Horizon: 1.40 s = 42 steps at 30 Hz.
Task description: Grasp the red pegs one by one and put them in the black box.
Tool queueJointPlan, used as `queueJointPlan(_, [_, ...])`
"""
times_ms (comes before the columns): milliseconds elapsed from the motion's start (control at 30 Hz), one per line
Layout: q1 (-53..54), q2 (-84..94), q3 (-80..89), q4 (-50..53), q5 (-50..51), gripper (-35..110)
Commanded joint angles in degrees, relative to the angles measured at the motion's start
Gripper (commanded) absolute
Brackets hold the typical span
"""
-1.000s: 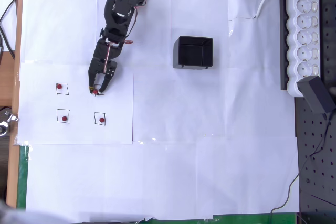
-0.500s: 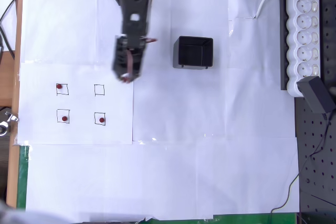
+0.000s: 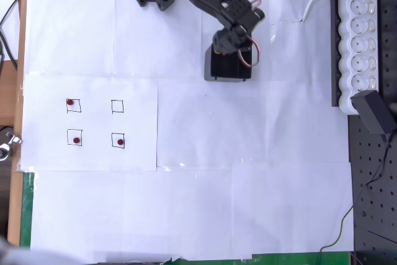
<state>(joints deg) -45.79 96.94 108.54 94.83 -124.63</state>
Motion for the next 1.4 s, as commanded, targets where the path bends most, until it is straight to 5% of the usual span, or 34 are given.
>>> queueJointPlan(0, [-1.76, 3.69, 2.99, -5.98, 0.97, 0])
queueJointPlan(200, [-1.58, 10.99, 1.49, -8.7, 3.08, 5])
queueJointPlan(367, [-0.88, 11.69, 6.15, -6.24, 1.05, 26])
queueJointPlan(667, [8.7, -14.06, 16.08, -1.67, 3.69, 28])
queueJointPlan(833, [20.04, -26.02, -0.97, 0.44, 20.21, 25])
queueJointPlan(1067, [47.02, -33.22, -37.18, -32.43, 41.75, 21])
queueJointPlan(1367, [57.57, -15.73, -58.89, -92.37, 43.59, 22])
